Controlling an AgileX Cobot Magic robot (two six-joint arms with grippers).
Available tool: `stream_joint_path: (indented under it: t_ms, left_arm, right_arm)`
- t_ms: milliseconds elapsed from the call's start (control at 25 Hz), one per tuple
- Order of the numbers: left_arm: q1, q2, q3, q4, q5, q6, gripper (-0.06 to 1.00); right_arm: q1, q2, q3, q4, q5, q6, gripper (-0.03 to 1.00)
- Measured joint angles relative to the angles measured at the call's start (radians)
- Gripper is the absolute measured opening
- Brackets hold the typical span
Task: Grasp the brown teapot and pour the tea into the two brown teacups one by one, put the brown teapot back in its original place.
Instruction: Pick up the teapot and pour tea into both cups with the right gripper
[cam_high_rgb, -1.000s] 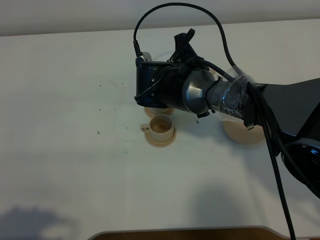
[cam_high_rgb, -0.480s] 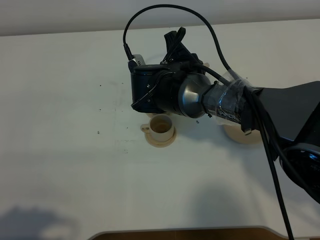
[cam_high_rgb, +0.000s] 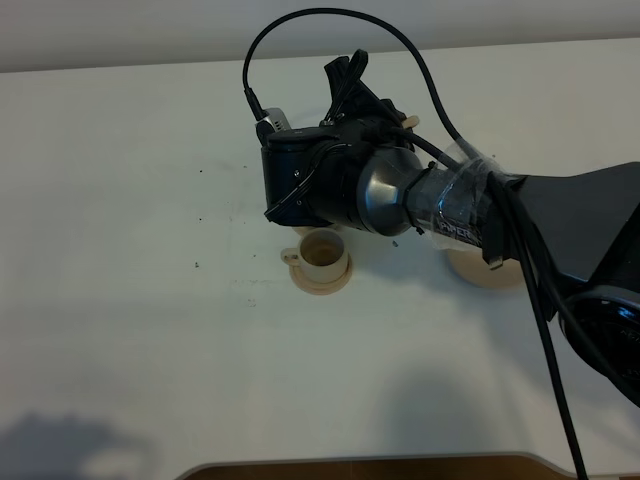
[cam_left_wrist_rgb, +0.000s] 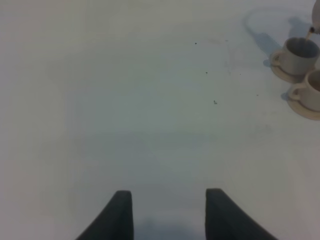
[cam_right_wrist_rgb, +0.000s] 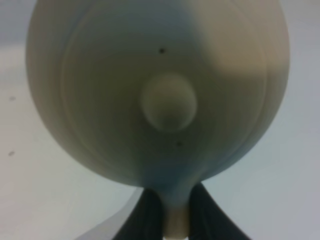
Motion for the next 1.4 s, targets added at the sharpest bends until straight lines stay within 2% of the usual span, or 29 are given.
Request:
stream_joint_path:
  t_ms: [800, 1400]
  left_arm:
    - [0.000, 0.000, 0.000, 0.000, 0.000, 0.000, 0.37]
    - [0.000, 0.001, 0.000, 0.000, 0.000, 0.000, 0.37]
  right_arm:
    - [0.000, 0.000, 0.000, -0.054, -0.027, -0.138, 0.10]
    - [0.000, 0.000, 0.000, -0.120, -0.053, -0.166, 0.10]
